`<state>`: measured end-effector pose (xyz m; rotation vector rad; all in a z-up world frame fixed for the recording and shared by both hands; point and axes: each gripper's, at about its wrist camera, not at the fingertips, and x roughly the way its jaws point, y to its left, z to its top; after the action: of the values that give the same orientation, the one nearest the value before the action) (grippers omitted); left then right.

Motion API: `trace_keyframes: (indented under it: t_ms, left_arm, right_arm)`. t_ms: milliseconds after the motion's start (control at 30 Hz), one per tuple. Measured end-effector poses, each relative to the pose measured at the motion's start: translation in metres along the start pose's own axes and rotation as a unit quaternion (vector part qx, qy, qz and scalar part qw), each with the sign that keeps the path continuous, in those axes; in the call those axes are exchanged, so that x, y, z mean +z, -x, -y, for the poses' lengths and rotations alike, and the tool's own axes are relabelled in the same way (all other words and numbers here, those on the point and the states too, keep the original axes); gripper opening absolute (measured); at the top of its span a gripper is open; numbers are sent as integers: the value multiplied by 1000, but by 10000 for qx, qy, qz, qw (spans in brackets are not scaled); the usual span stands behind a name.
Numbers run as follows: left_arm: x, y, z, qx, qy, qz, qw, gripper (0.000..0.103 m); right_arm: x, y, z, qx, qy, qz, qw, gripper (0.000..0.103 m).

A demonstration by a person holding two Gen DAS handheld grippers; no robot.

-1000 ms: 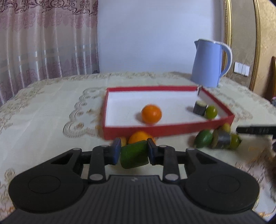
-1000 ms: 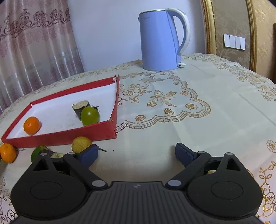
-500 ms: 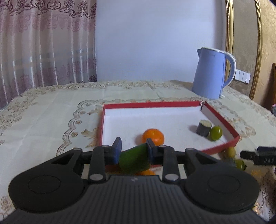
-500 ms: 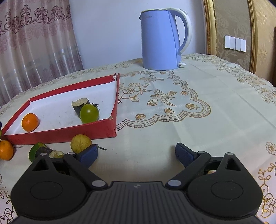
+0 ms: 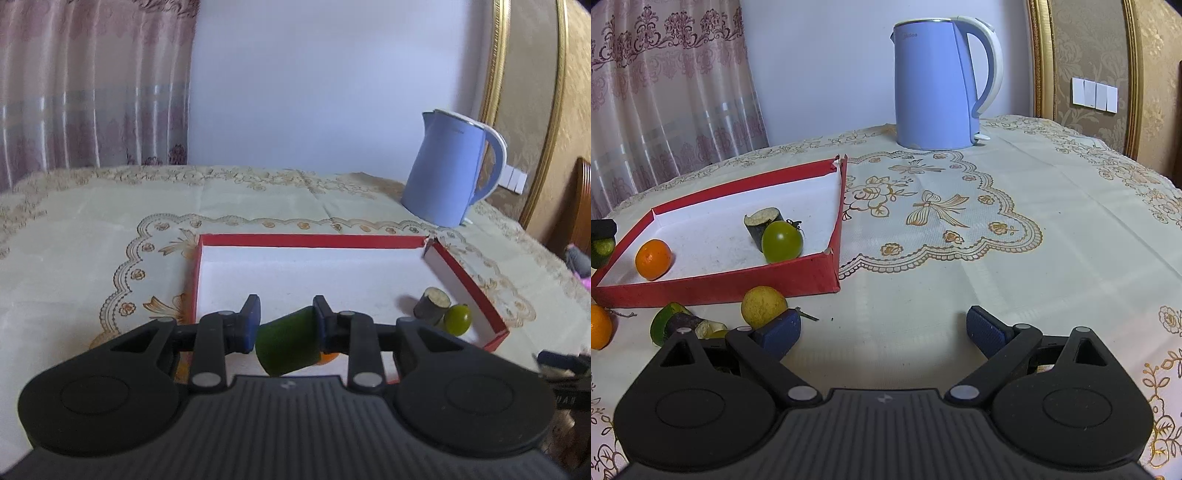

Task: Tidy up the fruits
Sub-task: 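Carry the cucumber chunk into the red tray and open the left tool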

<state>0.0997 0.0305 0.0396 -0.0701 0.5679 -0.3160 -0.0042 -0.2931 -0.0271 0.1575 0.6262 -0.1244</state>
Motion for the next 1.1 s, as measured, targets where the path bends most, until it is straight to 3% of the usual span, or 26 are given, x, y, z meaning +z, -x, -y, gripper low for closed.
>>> trace_keyframes:
  t_ms: [233,400,533,567,600,667,900,1100]
  left_arm:
    - [5,-13,-20,-407,536,-379,9970,27]
    - [3,-29,-11,354,-43,-359,9987,27]
    - [0,-39,-8,610,-251,-382,9971,28]
    - [-1,-39,-7,669,-320,-322,9967,41]
    - [-1,-39,-6,749,-365,-249,9962,65]
    - [-2,-32,-4,1001,-433,22,9940,88]
    - [-8,20,4,1155,-737,651,9884,89]
    - [-44,64,14,1029,-730,595,9902,90]
  right_arm:
    - [0,0,0,12,-15,4,10000,97]
    - [1,1,1,29,-39,10,10000,97]
    - [1,1,1,18,-25,5,10000,97]
    - [1,1,1,14,-20,3,10000,97]
    - [1,1,1,6,-8,-1,10000,97]
    - [1,0,0,-7,10,-8,10000,97]
    - [0,-1,-2,-43,62,-28,10000,98]
    - [0,-1,-2,-43,73,-34,10000,98]
